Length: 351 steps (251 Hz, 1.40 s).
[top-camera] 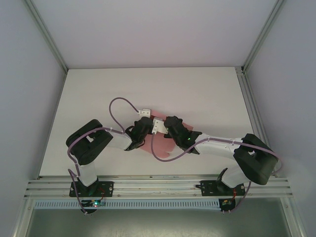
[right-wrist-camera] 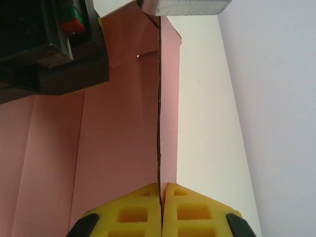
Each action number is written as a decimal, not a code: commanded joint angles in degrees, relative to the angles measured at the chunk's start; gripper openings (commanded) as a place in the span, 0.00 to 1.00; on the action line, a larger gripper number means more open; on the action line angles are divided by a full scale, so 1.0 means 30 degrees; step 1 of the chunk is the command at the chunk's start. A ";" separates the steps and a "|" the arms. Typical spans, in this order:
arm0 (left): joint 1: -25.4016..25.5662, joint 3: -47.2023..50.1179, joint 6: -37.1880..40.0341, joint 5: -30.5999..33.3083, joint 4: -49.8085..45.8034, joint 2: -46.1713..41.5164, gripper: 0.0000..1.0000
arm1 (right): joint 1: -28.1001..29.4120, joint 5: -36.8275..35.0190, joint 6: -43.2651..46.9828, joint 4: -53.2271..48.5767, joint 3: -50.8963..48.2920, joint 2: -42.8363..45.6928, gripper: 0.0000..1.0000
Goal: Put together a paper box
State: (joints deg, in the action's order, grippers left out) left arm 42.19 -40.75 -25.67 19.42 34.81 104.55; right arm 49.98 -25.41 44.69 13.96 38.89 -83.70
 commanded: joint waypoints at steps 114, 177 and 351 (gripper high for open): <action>-0.0179 -0.2209 -0.2195 0.3572 -0.4456 0.0430 0.00 | 0.0655 0.1697 -0.0571 -0.2858 -0.0162 -0.0921 0.00; -0.0202 -0.0413 -0.0196 0.0156 -0.0466 0.0263 0.00 | 0.0574 0.0758 -0.1090 -0.1161 -0.0340 -0.0612 0.09; -0.0805 0.2972 0.2249 -0.4571 -0.0323 -0.8172 0.00 | -0.0383 0.0877 -1.1415 -0.5996 0.2852 1.3850 0.98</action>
State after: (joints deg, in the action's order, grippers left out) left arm 41.58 -35.33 -21.41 11.05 32.25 84.99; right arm 50.24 -13.91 24.27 5.61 40.64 -42.81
